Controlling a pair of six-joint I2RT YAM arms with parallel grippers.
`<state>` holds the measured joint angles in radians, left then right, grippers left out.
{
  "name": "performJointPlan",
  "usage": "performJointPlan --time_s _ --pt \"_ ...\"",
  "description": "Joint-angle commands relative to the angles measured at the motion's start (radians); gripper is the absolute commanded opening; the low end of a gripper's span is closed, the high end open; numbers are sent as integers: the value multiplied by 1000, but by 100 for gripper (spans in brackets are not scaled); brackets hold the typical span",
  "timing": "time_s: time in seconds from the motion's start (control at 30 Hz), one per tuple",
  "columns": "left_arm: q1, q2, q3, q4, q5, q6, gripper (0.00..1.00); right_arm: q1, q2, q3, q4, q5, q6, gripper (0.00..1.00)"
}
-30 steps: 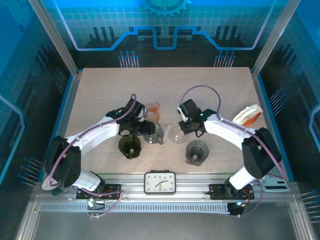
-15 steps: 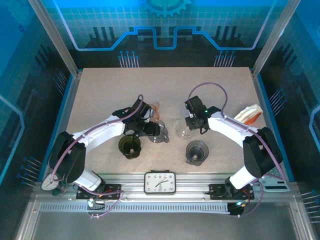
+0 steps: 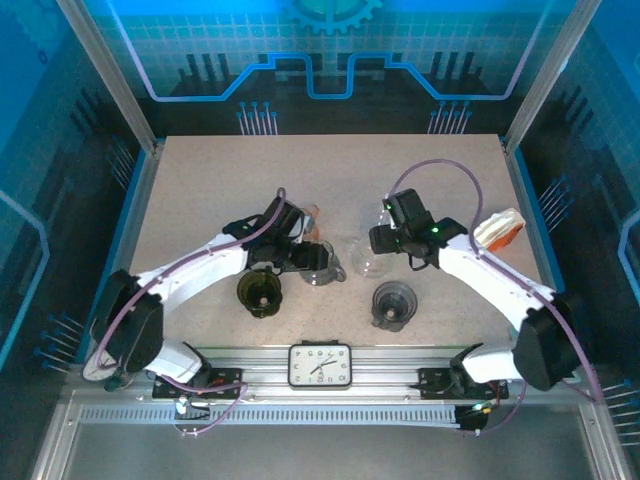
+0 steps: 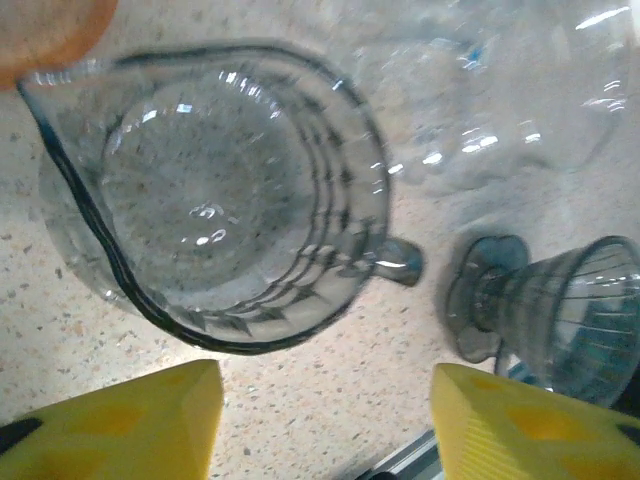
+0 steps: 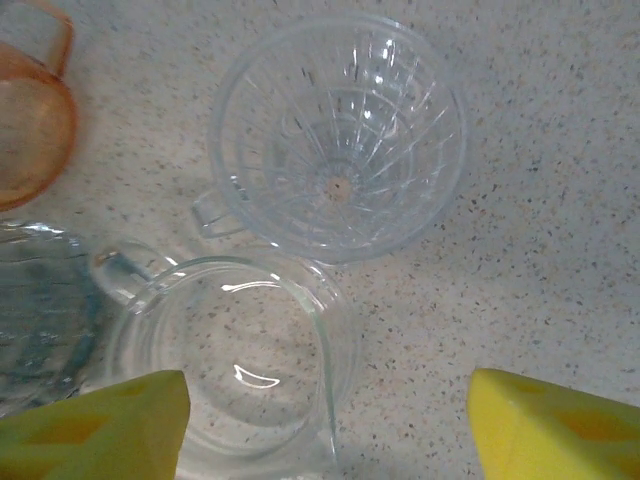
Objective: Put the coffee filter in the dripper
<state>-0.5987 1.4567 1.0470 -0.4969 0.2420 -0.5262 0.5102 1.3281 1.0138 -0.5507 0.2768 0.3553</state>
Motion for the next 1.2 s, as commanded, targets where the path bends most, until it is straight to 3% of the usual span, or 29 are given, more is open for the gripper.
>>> performJointPlan --time_s 0.0,0.13,0.2,0.43,0.73,0.93,1.17 --pt "-4 -105 24 -39 -19 -29 68 9 -69 -34 -91 -34 47 78" --pt "-5 -204 -31 -36 -62 -53 94 16 -149 -100 -174 -61 98 78" --pt "-4 -253 -66 -28 -98 -65 99 16 -193 -129 -222 -71 131 78" --pt "-3 -334 -145 -14 -240 -77 99 13 -291 -228 -348 -66 188 75" --pt "-3 -297 -154 -19 -251 -78 99 1 -253 -262 -337 -115 212 62" --pt "-1 -296 -162 -17 -260 -76 99 -11 -222 -328 -238 -218 226 51" --pt "30 -283 -159 -13 -243 -88 99 -16 -220 -332 -199 -247 201 27"
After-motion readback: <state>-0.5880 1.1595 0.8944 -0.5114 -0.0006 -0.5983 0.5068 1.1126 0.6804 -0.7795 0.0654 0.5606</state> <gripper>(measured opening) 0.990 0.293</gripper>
